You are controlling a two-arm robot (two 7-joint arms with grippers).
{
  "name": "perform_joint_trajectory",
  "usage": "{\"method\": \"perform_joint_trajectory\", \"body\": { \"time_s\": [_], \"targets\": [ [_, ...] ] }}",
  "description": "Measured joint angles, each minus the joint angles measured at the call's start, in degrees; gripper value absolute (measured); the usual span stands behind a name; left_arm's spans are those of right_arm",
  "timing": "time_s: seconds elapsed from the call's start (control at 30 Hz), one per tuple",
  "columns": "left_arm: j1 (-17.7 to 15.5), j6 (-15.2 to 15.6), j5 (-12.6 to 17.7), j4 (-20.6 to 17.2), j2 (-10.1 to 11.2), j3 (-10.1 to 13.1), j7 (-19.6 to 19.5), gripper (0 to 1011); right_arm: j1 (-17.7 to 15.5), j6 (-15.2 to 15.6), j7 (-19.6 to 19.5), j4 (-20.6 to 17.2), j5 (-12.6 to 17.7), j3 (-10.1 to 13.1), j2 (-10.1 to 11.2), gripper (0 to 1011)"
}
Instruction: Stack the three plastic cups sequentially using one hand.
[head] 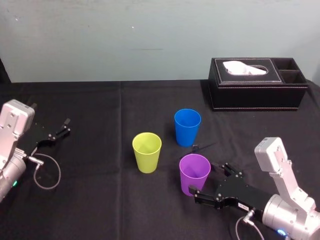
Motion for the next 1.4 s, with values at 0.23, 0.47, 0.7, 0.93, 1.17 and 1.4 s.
{"method": "perform_joint_trajectory", "body": {
  "time_s": [0.23,0.47,0.7,0.93,1.17,1.4],
  "targets": [
    [0.0,0.0,0.0,0.0,0.0,0.0,0.0,1010,1.2,0.6,-0.2,0.8,-0.3,-0.5,-0.7,1003],
    [0.0,0.0,0.0,0.0,0.0,0.0,0.0,1010,1.9,0.8,-0.2,1.2,-0.4,-1.1,-1.1,1003],
    [0.0,0.0,0.0,0.0,0.0,0.0,0.0,1010,2.5,0.9,-0.4,1.8,-0.9,-1.7,-1.8,1003],
    [0.0,0.0,0.0,0.0,0.0,0.0,0.0,1010,3.2,1.0,-0.6,2.6,-1.2,-1.9,-2.4,1003],
    [0.0,0.0,0.0,0.0,0.0,0.0,0.0,1010,3.4,0.9,-0.6,2.7,-1.3,-2.1,-2.5,1003],
    [0.0,0.0,0.0,0.0,0.0,0.0,0.0,1010,3.3,0.9,-0.6,2.6,-1.3,-2.0,-2.4,967]
  ]
}}
